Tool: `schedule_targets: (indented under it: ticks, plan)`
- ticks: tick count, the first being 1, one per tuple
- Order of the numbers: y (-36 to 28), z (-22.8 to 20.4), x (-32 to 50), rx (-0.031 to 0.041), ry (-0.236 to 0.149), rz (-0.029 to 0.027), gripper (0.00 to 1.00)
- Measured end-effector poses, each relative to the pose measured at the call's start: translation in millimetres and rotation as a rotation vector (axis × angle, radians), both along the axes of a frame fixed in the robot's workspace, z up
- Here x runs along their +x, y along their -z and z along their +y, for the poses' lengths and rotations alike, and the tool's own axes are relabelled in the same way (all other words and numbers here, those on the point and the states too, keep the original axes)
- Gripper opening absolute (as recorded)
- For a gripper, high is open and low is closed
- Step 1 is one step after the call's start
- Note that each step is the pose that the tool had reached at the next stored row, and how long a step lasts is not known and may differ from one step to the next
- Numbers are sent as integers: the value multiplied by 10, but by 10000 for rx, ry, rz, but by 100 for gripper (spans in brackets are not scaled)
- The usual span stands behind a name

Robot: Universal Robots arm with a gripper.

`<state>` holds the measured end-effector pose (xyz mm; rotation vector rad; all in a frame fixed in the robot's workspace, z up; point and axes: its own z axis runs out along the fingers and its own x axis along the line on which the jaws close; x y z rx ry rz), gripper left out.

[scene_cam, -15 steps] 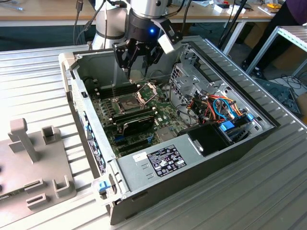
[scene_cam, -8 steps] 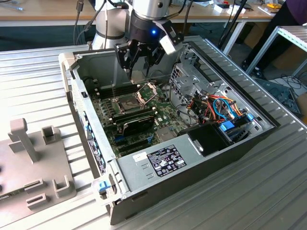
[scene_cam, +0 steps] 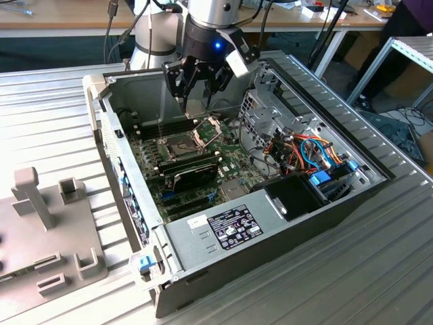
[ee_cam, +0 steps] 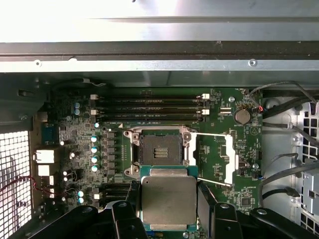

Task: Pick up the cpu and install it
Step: 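Place the cpu into insertion slot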

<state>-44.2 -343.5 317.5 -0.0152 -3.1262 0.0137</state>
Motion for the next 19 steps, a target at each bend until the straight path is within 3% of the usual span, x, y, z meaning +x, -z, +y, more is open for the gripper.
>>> schedule_targets:
  ticks: [7, 19]
  plan:
    - [0, 0, 2, -2, 73, 0, 55]
    - [10, 0, 2, -57, 1989, 0, 55]
